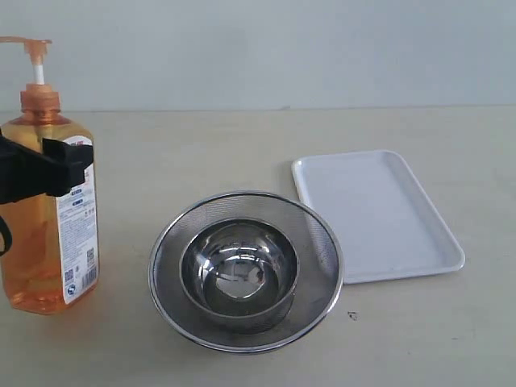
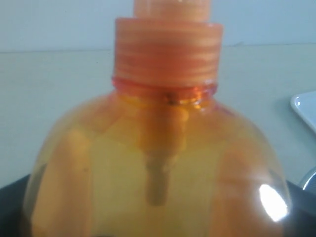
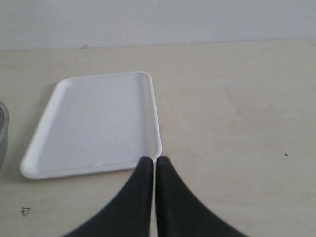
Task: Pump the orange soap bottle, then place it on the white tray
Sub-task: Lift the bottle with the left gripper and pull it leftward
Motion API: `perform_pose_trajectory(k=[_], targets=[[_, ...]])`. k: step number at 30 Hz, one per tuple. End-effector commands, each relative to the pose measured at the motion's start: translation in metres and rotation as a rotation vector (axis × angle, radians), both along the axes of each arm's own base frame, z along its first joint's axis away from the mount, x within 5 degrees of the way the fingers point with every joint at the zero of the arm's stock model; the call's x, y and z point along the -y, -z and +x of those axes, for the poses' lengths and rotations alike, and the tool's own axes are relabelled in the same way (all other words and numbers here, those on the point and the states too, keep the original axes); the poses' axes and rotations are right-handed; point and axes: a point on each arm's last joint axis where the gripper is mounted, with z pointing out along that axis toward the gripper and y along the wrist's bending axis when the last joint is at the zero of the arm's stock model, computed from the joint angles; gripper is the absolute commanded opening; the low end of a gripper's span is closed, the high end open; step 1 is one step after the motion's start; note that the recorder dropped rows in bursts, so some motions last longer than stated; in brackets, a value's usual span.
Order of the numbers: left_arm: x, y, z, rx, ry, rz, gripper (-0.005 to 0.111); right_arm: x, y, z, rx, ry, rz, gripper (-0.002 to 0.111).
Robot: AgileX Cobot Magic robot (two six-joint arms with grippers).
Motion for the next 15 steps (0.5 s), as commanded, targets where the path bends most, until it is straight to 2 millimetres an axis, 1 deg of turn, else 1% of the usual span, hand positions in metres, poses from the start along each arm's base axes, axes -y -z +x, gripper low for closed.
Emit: perform_pose_trajectory(k=[1,4,9,11,15], targets=[[0.003,-0.02,0.006,0.035,-0.01,-0.018,0.005,0.0,-0.001,0.0,0.017,0.001,0.0,0.0],[0.002,-0.031,0.005,0.0,-0.024,-0.015,0.005,0.0,-0.001,0.0,0.017,0.001,0.0,0.0],[0.007,-0.041,-0.002,0.026,-0.021,-0.033,0.005,0.0,-0.001,0.0,0.017,0.001,0.0,0.0],[0.011,-0.038,-0.004,0.007,-0.014,-0.029,0.005,0.0,-0.001,0.0,0.017,0.001,0.0,0.0],[0.009,-0.029,-0.009,-0.024,-0.025,-0.034,0.005,0.0,-0.001,0.0,0.017,0.001,0.0,0.0]])
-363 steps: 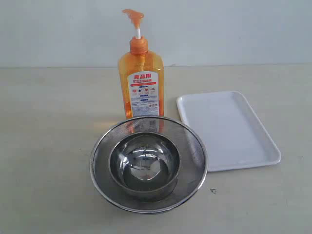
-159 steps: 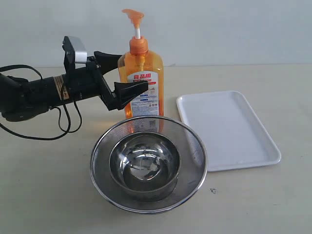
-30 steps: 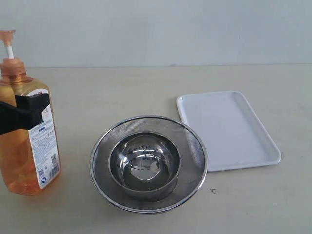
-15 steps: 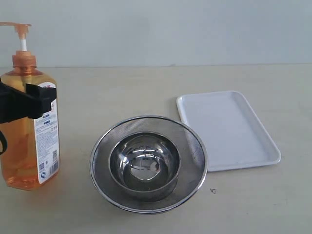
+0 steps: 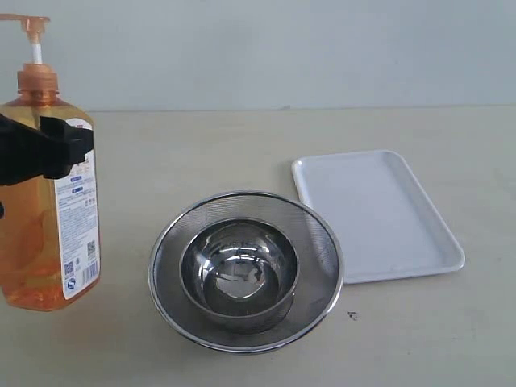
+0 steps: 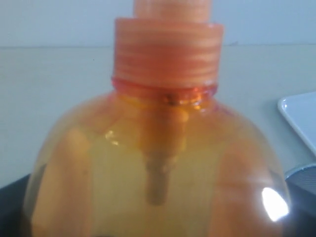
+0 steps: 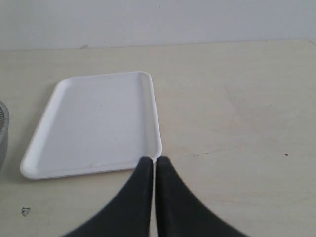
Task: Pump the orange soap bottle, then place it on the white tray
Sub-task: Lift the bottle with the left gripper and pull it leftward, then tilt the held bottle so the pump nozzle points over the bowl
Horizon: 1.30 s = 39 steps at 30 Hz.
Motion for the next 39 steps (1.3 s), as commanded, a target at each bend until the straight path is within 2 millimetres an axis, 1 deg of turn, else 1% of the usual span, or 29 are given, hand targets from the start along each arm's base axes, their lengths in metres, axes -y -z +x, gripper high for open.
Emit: perform_pose_trajectory(k=[1,6,13,17,20,28,33,39], targets=[[0.0,0.001,-0.004,0.028,-0.014,-0.013,0.005,0.0,-0.001,0.0,0.017,0.001,0.0,0.0],[-0.004,0.014,-0.011,0.05,-0.032,-0.002,0.005,0.0,-0.001,0.0,0.01,0.001,-0.001,0.0],[-0.007,0.023,-0.017,0.05,-0.028,0.026,0.005,0.0,-0.001,0.0,0.01,0.001,-0.001,0.0],[-0.01,0.03,-0.023,0.1,-0.045,0.038,0.005,0.0,-0.001,0.0,0.01,0.001,-0.001,0.0],[-0.011,0.029,-0.024,0.15,-0.007,0.114,0.005,0.0,-0.001,0.0,0.01,0.001,-0.001,0.0],[0.001,0.027,-0.026,0.194,0.12,0.165,0.005,0.0,-0.001,0.0,0.01,0.001,-0.001,0.0],[0.016,0.026,-0.03,0.253,0.255,0.274,0.005,0.0,-0.001,0.0,0.01,0.001,-0.001,0.0],[0.026,0.03,-0.037,0.29,0.371,0.411,0.005,0.0,-0.001,0.0,0.01,0.001,-0.001,0.0]])
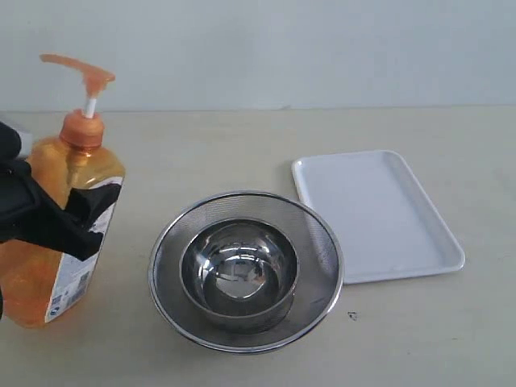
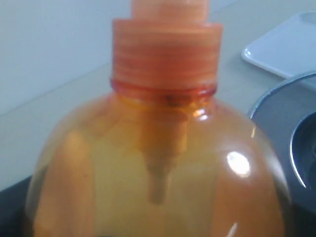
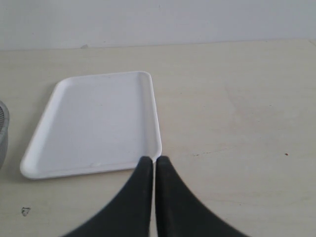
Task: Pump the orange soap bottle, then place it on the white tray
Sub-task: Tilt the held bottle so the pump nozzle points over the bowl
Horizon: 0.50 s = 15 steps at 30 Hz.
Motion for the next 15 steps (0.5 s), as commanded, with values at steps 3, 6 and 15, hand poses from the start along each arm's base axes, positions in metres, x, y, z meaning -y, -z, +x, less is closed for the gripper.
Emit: perform_pose_trajectory(k=[3,6,15], targets=[[0.0071,-0.0021,-0.0057,0.109,0.1,0.117,0.005,0.0001,-0.0008,-0.0001,0.01,0.001,-0.001,0.0],[0.0092,-0.0006,-0.0085,0.133,0.149,0.15,0.005,0.0001,-0.0008,-0.0001,0.01,0.001,-0.001,0.0],[0.0096,-0.0056,-0.008,0.166,0.112,0.036,0.005,0.0001,-0.0008,-0.0001,0.01,0.001,-0.001,0.0]])
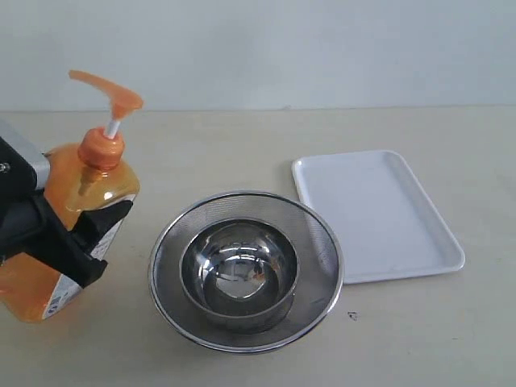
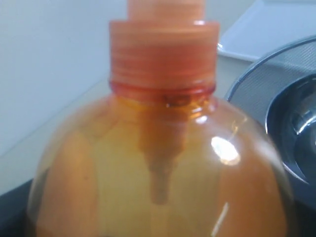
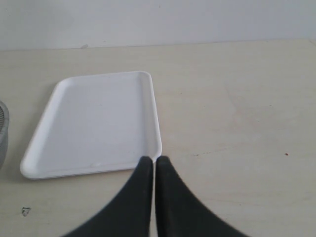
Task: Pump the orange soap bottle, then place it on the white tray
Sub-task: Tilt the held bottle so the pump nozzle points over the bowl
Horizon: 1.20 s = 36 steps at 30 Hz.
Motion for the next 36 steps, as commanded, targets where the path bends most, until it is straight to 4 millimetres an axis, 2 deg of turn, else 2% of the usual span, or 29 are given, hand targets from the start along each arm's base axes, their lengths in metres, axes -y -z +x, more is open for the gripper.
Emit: perform_pose_trajectory(k=[1,5,12,20,28,36], targets=[[0.002,-0.012,0.002,0.091,-0.006,-0.089,0.005,0.0,-0.001,0.0,0.01,0.001,-0.001,0.0],[0.002,-0.011,0.005,0.102,-0.028,-0.125,0.005,0.0,-0.001,0.0,0.01,0.001,-0.001,0.0],[0.003,0.002,0.014,0.106,-0.072,-0.194,0.005,0.0,-0.001,0.0,0.016,0.001,0.0,0.0],[-0.001,0.006,0.009,0.196,-0.092,-0.245,0.005,0.0,-0.001,0.0,0.016,0.001,0.0,0.0],[-0.001,0.008,0.009,0.199,-0.073,-0.164,0.005,0.0,-0.001,0.0,0.016,0.001,0.0,0.0],[0.007,0.011,0.005,0.209,0.047,-0.05,0.005,0.0,-0.001,0.0,0.016,0.001,0.0,0.0]])
